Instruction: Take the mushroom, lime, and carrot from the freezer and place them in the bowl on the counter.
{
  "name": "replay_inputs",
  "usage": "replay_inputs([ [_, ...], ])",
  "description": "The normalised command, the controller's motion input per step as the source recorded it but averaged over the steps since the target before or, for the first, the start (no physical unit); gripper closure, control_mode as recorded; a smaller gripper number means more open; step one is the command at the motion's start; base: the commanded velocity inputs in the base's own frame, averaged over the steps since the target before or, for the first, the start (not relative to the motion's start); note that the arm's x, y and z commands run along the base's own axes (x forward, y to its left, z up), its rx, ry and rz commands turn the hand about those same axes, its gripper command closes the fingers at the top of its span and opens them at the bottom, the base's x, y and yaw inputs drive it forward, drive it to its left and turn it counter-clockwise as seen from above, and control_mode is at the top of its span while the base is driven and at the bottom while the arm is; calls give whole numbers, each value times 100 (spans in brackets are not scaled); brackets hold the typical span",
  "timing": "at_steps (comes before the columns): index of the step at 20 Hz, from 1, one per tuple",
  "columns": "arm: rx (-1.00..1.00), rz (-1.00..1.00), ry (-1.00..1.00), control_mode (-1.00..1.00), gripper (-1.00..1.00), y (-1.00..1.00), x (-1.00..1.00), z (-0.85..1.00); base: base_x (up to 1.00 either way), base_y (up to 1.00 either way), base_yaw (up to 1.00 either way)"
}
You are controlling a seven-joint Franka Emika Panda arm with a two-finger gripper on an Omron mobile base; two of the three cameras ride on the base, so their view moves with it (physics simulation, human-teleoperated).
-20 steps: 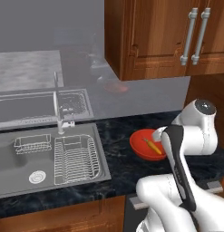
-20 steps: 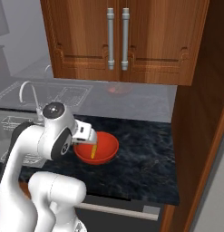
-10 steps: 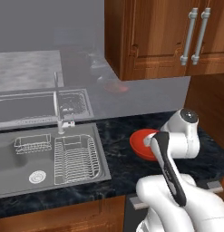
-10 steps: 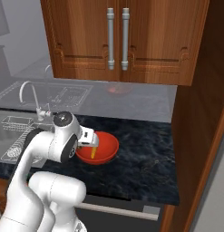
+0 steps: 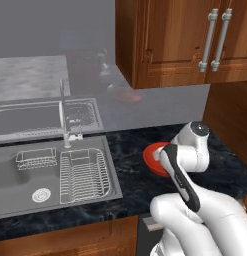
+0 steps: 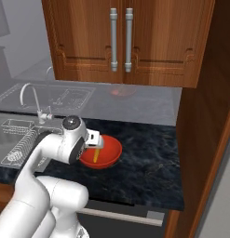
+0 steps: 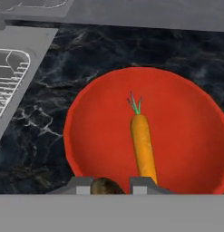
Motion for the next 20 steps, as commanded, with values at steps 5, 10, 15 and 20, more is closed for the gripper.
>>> replay_inputs([
  [5,0,0,5,-100,100,3,24,-39,0,0,0],
  [10,0,1,5,-100,100,0,21,-41,0,0,0],
  [15,0,0,2,-100,100,3,14,-44,0,0,0],
  [20,0,0,0,-100,-100,3,13,-34,0,0,0],
])
